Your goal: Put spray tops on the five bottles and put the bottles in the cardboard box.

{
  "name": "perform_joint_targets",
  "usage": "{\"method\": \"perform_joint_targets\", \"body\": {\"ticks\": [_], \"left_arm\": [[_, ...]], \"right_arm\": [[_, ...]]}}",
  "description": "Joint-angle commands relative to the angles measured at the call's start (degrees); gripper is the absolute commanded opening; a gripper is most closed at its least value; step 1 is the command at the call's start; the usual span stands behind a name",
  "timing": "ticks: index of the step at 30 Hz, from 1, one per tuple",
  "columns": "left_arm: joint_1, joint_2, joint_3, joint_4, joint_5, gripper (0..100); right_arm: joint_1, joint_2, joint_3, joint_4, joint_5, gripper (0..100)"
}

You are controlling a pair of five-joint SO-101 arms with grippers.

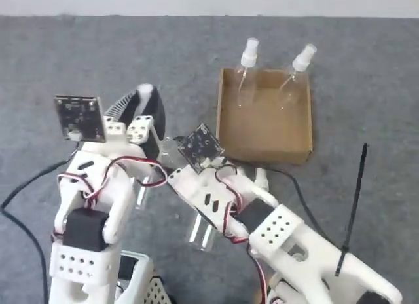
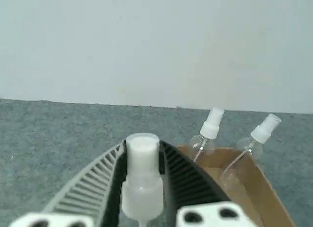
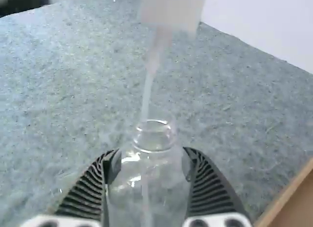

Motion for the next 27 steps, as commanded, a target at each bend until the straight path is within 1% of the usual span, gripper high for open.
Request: {"method": "perform_joint_targets", "body": {"ticks": [1, 4, 12, 15, 19, 27], "left_arm": [[0.26, -1.05, -1.8, 2.64, -0.7, 8], [0.35, -0.97, -3.21, 4.75, -0.7, 13], [1.58, -1.05, -12.26, 12.13, -0.97, 14], [-1.23, -0.79, -14.11, 12.04, -4.31, 14], [-5.36, 1.32, -11.74, 10.02, -4.84, 14], [-6.15, 8.09, -8.75, 10.64, -4.92, 14]], "right_arm": [[0.57, -6.37, 0.7, -0.92, -0.62, 0.6], [0.57, -8.4, 1.67, -0.66, -0.62, 0.6], [0.57, -8.66, 2.02, 0.31, -0.62, 0.6], [0.57, -9.01, 2.55, 0.31, -0.62, 0.6], [0.57, -9.19, 3.43, 0.31, -0.62, 0.6], [0.57, -9.19, 3.52, 0.31, -0.62, 0.6]]}}
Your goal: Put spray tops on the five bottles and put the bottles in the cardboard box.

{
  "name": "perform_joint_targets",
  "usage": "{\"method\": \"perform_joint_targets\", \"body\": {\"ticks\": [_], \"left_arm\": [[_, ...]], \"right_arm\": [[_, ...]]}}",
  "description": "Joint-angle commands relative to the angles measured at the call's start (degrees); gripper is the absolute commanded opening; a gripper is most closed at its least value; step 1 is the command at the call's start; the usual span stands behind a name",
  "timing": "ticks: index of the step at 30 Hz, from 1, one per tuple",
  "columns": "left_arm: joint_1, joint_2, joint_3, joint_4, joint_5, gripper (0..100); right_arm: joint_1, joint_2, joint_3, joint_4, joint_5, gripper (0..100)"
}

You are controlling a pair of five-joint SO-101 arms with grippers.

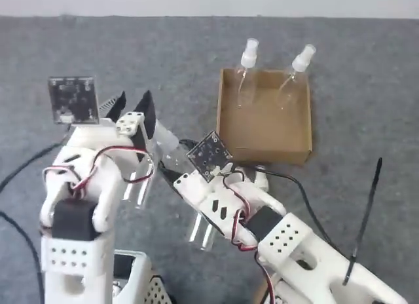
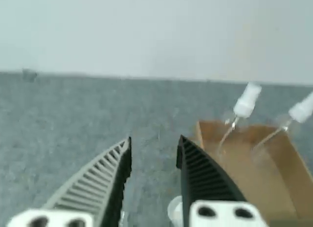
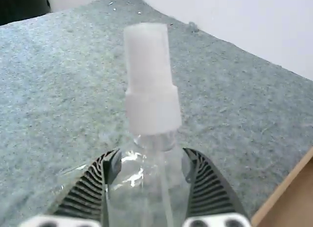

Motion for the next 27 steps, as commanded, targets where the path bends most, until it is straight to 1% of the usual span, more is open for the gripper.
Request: {"method": "perform_joint_targets", "body": {"ticks": [1, 5, 9, 12, 17, 22, 27], "left_arm": [[-0.35, 2.37, 1.8, -1.05, -0.53, 14], [0.88, 3.43, 3.47, -1.41, -0.53, 11], [7.12, 3.6, 3.38, -1.41, -1.05, 10], [10.37, 3.6, 3.3, -1.41, -4.13, 10], [10.37, 3.6, 3.3, -2.2, -5.71, 10], [10.9, 3.6, 3.3, -3.16, -9.23, 10], [9.05, 3.16, 1.01, -1.76, -10.37, 10]], "right_arm": [[0.57, -3.12, -0.79, 0.31, -0.62, 0.6], [0.57, -3.12, -0.79, 0.31, -0.62, 0.6], [0.48, -3.12, -0.79, 0.4, -0.62, 0.6], [0.57, -3.12, -0.7, 0.4, -0.62, 0.6], [0.57, -3.12, -0.7, 0.4, -0.62, 0.6], [0.57, -3.12, -0.7, 0.4, -0.62, 0.6], [0.57, -3.12, -0.7, 1.36, -0.62, 0.6]]}}
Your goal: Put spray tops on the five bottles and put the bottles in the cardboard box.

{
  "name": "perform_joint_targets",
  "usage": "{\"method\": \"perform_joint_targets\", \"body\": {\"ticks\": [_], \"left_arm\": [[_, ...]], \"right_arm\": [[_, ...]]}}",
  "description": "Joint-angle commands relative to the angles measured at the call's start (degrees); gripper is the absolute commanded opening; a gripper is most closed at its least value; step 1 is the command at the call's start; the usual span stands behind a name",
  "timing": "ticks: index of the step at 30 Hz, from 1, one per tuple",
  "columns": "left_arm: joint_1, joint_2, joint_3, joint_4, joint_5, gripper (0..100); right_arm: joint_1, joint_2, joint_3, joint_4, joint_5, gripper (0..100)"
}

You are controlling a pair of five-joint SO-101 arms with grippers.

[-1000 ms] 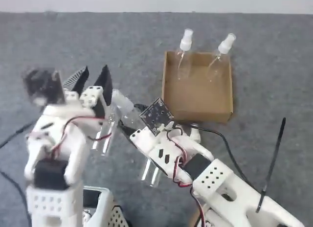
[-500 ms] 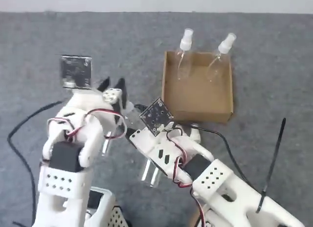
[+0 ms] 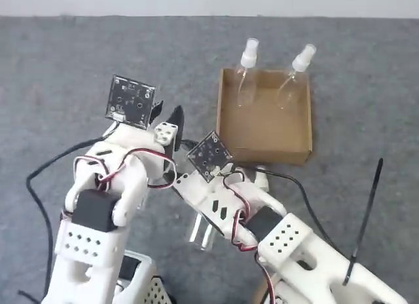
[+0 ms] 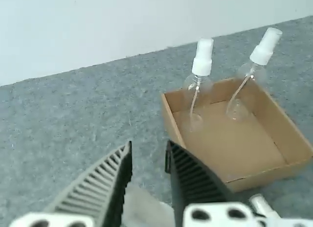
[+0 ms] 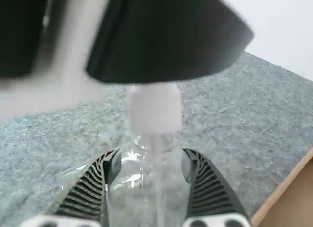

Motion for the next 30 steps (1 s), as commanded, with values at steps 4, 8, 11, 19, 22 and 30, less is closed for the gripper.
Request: {"method": "perform_joint_targets", "body": {"ticks": [4, 8, 11, 19, 22, 30], "left_arm": [[-5.1, -0.09, -7.69, 2.9, -2.99, 10], [-9.76, -0.09, -11.3, 5.54, -2.9, 10], [-14.07, -0.09, -11.21, 9.05, -2.81, 10], [-11.52, -0.09, 2.68, 6.24, -2.81, 10], [-8.26, -0.62, 8.92, 0.97, -2.73, 13], [-0.62, -17.32, 21.32, -1.93, -2.64, 23]], "right_arm": [[0.48, -3.21, -0.7, 2.15, -0.62, 0.6], [1.01, -3.21, -0.79, 2.15, -0.62, 0.6], [6.02, -3.21, -3.08, 2.33, -0.62, 0.6], [15.69, -2.42, -21.8, 15.25, -0.62, 0.6], [16.22, -2.42, -25.41, 17.27, -0.62, 0.6], [15.96, 8.04, -31.21, 15.87, -0.97, 0.6]]}}
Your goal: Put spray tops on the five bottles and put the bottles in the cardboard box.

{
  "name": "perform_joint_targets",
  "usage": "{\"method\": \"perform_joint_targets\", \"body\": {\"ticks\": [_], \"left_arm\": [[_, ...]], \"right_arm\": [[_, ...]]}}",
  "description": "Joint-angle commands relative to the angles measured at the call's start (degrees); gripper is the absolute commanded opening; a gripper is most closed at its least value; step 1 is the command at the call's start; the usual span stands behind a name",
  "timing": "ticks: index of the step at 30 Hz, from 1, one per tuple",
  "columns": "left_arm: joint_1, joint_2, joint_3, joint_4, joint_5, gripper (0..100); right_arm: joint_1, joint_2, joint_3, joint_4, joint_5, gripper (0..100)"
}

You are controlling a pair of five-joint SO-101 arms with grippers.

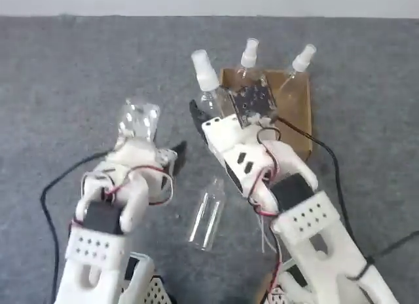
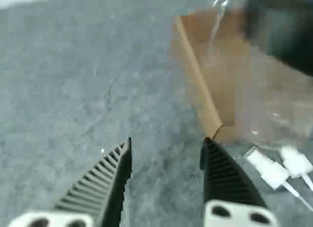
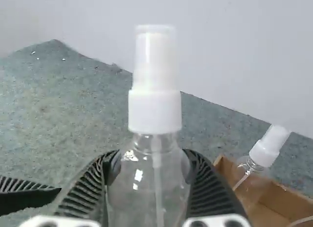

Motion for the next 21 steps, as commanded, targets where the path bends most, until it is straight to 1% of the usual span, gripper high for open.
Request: {"method": "perform_joint_targets", "body": {"ticks": [1, 5, 8, 10, 16, 21], "left_arm": [[3.43, -12.84, 4.7, -2.02, -0.18, 23], [4.04, -20.22, 7.78, -2.02, -0.18, 23], [4.13, -21.71, 8.66, -2.2, -0.18, 27], [3.96, -21.71, 9.01, -2.55, -0.18, 27], [3.87, -21.8, 9.63, -2.55, -0.26, 27], [4.04, -22.07, 9.63, -2.2, -0.26, 27]], "right_arm": [[0.48, 5.93, -8.26, -0.31, -1.05, 0.6], [-3.56, 8.57, -13.45, 5.05, -3.52, 0.6], [-7.16, 7.34, -15.56, 9.8, -3.96, 0.6], [-8.31, 5.85, -16.0, 12.62, -3.96, 0.6], [-7.43, 0.4, -15.74, 18.33, -3.96, 0.6], [-5.05, -1.01, -16.0, 19.65, -3.87, 0.6]]}}
